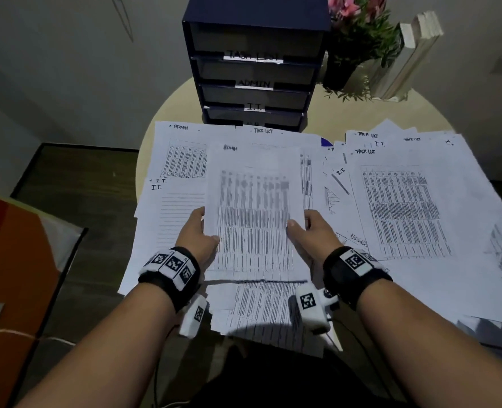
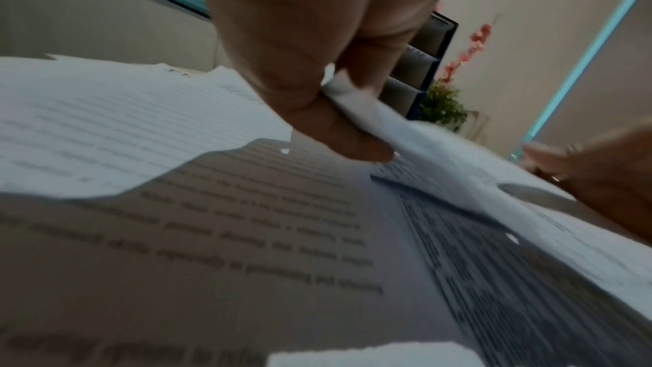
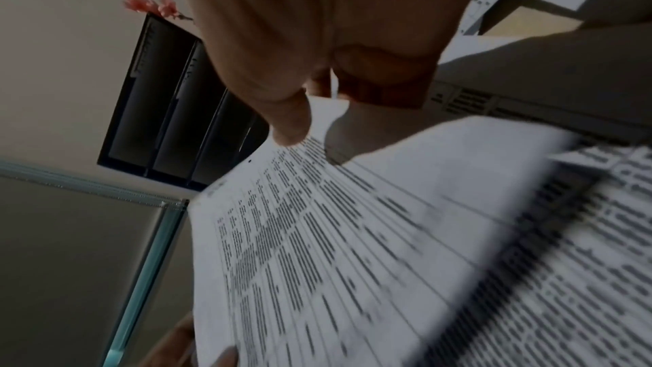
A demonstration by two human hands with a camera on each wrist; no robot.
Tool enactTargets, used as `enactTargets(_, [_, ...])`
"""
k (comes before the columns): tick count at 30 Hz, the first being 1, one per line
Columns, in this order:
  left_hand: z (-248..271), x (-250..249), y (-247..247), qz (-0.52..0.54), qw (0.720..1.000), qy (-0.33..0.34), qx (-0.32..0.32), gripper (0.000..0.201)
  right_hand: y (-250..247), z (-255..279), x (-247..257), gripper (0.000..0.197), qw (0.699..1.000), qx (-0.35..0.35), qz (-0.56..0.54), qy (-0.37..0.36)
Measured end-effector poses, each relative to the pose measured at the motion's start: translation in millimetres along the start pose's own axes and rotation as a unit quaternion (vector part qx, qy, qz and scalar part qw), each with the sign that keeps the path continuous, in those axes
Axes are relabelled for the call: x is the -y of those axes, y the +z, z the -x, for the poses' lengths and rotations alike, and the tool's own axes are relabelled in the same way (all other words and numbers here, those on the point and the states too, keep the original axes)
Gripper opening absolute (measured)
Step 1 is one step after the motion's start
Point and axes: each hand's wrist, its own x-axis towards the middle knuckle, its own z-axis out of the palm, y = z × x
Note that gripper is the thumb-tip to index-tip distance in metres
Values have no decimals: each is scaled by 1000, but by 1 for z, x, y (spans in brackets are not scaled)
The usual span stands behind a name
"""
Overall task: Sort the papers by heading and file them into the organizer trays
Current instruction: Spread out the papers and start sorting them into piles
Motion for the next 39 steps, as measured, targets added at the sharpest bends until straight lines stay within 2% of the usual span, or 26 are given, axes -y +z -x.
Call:
enactTargets(2, [-4,-5,-9,36,999,-8,-24,63,7,0,5,53,997,53,58,-9])
enactTargets(6, [-19,-2,-35,66,997,-20,-41,61,20,-8,26,38,998,15,42,-42])
enactTargets(9, [-31,10,-59,58,988,-24,-140,45,38,-21,42,24,998,9,25,-51])
enactTargets(12, [-36,29,-83,-51,972,-64,-220,45,62,-34,55,22,998,17,7,-59])
enactTargets(14, [-35,41,-98,-105,967,-125,-197,55,79,-41,61,25,998,25,0,-61])
enactTargets(16, [-34,51,-107,-107,970,-168,-139,65,95,-46,69,35,998,31,-14,-54])
enactTargets(18, [-32,58,-109,-93,976,-167,-102,68,105,-46,78,55,997,42,-42,-40])
enactTargets(20, [-29,65,-109,-86,981,-148,-87,62,115,-44,84,67,996,38,-78,-29])
enactTargets(22, [-26,70,-108,-98,983,-135,-77,50,124,-47,83,61,997,4,-50,-64])
enactTargets(25, [-21,72,-110,-116,982,-138,-64,43,134,-55,83,31,996,-17,2,-83])
enactTargets(29, [-20,76,-112,-119,982,-142,-35,43,138,-65,90,41,987,20,117,-108])
enactTargets(32, [-19,80,-113,-92,985,-140,-43,40,141,-68,85,46,974,17,183,-129])
enactTargets(34, [-17,80,-113,-94,985,-141,-42,38,140,-62,82,45,957,-31,255,-131])
enactTargets(36, [-14,79,-113,-94,985,-140,-42,37,138,-51,80,38,920,-79,337,-184])
enactTargets(37, [-12,78,-114,-93,985,-138,-45,37,138,-48,79,34,903,-70,364,-219])
enactTargets(39, [-7,77,-113,-96,985,-129,-55,41,138,-41,75,32,866,3,425,-262])
